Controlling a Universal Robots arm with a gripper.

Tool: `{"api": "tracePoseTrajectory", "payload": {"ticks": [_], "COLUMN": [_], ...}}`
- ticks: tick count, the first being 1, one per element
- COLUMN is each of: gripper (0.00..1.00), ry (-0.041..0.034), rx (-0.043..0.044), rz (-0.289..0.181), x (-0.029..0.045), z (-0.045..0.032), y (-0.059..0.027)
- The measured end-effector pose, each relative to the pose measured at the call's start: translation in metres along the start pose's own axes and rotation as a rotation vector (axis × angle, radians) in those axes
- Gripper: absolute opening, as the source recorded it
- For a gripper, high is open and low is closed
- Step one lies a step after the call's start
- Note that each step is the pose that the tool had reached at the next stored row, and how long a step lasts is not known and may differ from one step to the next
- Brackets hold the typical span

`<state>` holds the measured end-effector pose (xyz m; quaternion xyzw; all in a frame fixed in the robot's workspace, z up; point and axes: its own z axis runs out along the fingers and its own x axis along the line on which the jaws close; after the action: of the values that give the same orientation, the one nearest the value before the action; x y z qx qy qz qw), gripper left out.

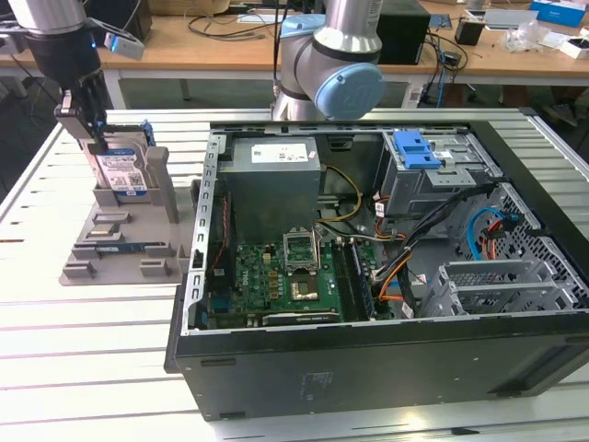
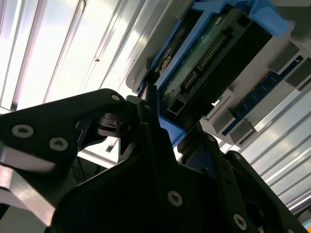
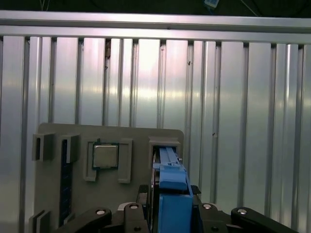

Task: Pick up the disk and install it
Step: 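Pick up the disk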

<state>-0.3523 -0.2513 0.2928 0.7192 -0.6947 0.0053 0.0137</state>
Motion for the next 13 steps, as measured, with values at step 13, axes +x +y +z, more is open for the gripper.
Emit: {"api": "tracePoseTrajectory", "payload": {"ticks": [13], "gripper": [0.37], "ry": [-0.0001], "rx": [0.0002], "rz": [0.0], "x": [0.0], "z": [0.0004], "y": [0.0]}}
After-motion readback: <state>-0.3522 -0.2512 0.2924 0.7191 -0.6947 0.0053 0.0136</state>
